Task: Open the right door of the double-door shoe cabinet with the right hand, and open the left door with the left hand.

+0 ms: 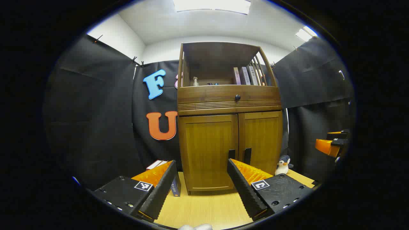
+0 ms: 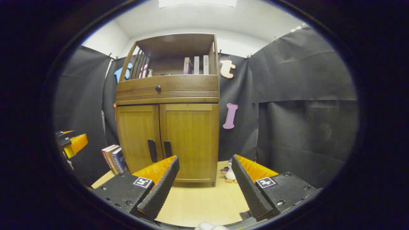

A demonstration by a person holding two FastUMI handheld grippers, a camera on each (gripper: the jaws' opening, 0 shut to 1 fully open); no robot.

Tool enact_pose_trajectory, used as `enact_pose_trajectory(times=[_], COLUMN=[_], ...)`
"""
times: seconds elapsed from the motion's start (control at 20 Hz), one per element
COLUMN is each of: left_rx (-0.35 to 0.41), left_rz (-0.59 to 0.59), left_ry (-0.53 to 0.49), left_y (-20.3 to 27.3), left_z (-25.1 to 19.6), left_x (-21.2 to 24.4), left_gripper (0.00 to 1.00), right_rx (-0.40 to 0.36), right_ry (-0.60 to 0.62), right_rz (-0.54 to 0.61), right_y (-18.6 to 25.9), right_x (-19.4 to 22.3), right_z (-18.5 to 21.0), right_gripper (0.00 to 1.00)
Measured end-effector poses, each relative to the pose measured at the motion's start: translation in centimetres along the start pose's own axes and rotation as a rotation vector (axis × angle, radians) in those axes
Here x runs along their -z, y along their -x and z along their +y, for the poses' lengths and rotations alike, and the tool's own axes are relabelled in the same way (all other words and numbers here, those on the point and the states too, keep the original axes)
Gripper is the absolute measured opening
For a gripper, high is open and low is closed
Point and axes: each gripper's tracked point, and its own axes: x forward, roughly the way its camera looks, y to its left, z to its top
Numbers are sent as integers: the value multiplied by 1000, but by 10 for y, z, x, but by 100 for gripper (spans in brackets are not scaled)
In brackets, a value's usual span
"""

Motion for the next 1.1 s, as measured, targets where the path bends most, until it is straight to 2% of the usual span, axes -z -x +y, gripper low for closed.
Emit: enact_pose_trajectory(times=[0.5,0.55,0.65,0.9,1.1], left_rx=[2,1,4,7,22], left_rz=[5,13,28,51,60], left_ry=[23,23,25,32,26], left_y=[1,1,3,7,2], left_z=[10,13,15,20,12], left_x=[6,9,14,28,37], left_gripper=[96,100,96,96,96], right_rx=[-9,-12,-28,-30,-46], right_ry=[36,41,53,93,86], right_rz=[-6,-8,-10,7,46], right_y=[-2,-3,-5,-30,-72], right_x=[2,2,6,27,44], right_z=[15,16,23,32,39], right_gripper=[100,100,100,100,100])
